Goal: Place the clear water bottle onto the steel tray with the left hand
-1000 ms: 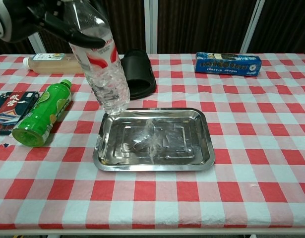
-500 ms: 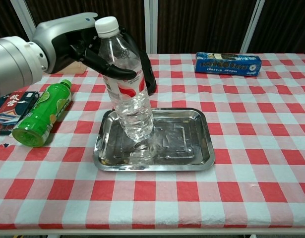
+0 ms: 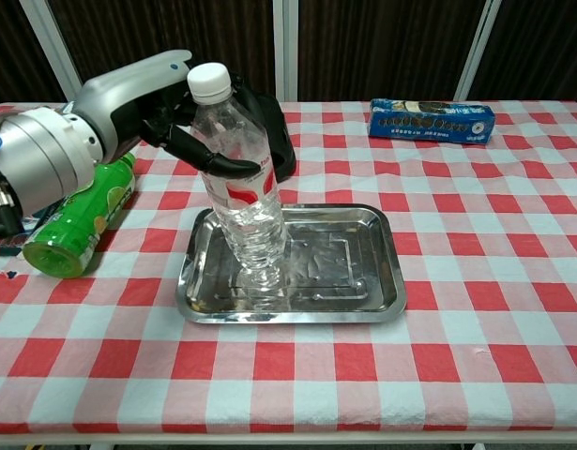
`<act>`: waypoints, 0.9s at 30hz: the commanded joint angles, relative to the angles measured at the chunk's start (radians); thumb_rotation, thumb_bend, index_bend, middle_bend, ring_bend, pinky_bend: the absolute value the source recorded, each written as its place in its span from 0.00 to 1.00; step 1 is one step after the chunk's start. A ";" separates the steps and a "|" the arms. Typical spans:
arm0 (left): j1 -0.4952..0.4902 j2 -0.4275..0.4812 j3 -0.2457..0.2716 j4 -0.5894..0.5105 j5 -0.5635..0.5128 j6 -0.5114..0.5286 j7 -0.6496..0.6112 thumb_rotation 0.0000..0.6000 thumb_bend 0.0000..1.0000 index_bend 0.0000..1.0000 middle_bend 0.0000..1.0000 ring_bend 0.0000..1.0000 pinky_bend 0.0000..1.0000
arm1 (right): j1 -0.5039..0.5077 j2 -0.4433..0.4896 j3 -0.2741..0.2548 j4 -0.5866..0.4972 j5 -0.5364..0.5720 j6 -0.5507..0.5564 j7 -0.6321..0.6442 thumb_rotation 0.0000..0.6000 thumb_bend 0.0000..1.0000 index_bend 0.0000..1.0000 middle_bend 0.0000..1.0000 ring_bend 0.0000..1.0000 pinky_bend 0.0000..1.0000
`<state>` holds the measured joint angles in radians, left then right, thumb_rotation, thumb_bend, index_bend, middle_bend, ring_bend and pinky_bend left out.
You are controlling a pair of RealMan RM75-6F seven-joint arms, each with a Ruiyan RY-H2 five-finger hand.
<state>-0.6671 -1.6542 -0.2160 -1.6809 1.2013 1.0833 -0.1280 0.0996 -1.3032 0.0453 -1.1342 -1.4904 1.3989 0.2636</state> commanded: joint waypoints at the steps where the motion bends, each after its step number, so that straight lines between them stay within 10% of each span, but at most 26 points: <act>1: 0.007 -0.005 0.008 0.008 0.000 -0.004 -0.006 1.00 0.31 0.53 0.60 0.44 0.45 | 0.000 0.000 -0.001 0.000 -0.001 0.000 -0.002 1.00 0.09 0.00 0.00 0.00 0.00; 15: 0.026 0.000 0.044 0.019 0.087 -0.019 -0.079 1.00 0.18 0.31 0.38 0.27 0.28 | -0.004 -0.001 -0.002 0.012 0.003 -0.003 0.011 1.00 0.09 0.00 0.00 0.00 0.00; 27: 0.027 0.064 -0.034 -0.130 0.072 0.011 -0.079 1.00 0.07 0.19 0.28 0.19 0.22 | -0.002 0.002 0.001 -0.001 0.002 0.001 0.002 1.00 0.09 0.00 0.00 0.00 0.00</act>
<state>-0.6376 -1.6101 -0.2289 -1.7839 1.2880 1.0894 -0.2225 0.0973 -1.3014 0.0462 -1.1354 -1.4886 1.3999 0.2658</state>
